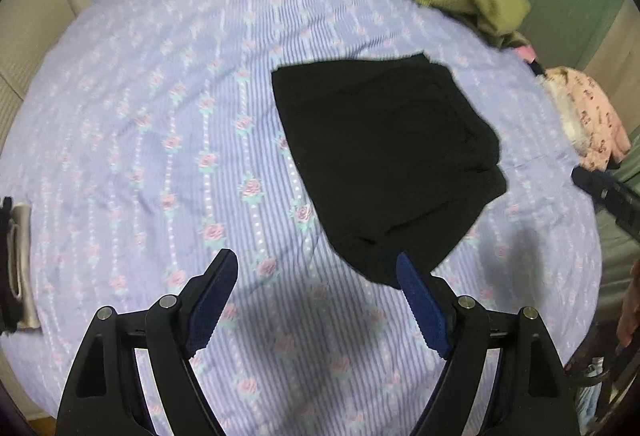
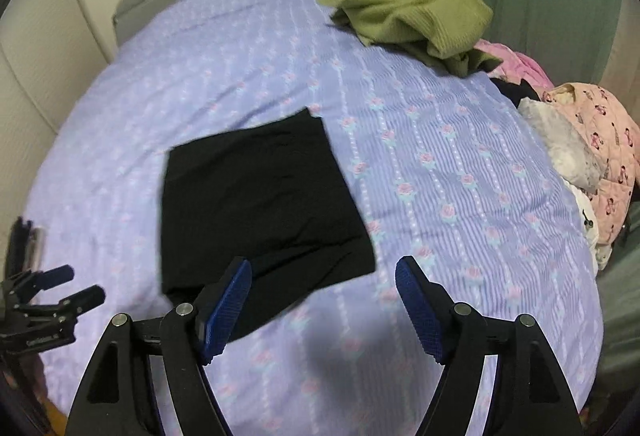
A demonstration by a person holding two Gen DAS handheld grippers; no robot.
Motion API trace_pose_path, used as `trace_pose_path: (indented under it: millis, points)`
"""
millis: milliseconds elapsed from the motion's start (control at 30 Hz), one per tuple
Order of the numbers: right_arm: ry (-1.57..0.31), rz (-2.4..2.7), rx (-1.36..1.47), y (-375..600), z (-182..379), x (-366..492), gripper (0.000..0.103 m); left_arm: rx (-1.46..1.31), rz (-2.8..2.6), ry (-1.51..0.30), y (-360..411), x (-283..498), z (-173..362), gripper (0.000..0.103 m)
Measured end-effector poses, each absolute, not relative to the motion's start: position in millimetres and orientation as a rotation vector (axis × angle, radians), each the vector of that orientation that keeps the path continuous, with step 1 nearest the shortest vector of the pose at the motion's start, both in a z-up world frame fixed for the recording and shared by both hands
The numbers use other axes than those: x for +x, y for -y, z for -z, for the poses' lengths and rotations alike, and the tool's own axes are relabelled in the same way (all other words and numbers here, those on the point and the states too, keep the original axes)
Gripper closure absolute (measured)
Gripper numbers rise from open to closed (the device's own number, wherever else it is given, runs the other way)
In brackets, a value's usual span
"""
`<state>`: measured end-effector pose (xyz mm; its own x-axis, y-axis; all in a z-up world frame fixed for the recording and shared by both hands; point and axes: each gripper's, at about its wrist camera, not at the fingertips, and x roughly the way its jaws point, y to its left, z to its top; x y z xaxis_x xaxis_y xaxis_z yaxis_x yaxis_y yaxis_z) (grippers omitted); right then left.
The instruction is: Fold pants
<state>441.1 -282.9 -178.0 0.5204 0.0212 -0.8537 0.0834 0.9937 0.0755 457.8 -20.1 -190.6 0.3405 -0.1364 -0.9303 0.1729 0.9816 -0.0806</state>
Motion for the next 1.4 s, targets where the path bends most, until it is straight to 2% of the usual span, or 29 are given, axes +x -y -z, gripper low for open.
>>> trace_pose_path:
  millis: [267,567,867,1067,1400]
  points:
    - [-0.949,0.02,0.171,227.9,144.3,380.3,0.028,0.049,0.275,-1.083,-14.5,432.1,144.3,0.018]
    - [-0.892,0.119,0.201,142.5,148.3,334.6,0.028,0.198,0.462,-1.07,-69.2,430.3,152.2,0.015]
    - [-0.966,0.074,0.274,113.0,224.5,380.8,0.03,0.208,0.517,-1.108,-93.5,477.5,218.1,0.015]
    - [-1.017,0.081,0.332,122.8,278.6,415.9,0.048,0.184,0.527,-1.132,-83.9,514.5,259.3,0.015]
    - [-1.034,0.036,0.312,120.1,320.4,446.6,0.05,0.216,0.537,-1.129,-76.2,539.8,287.2,0.015]
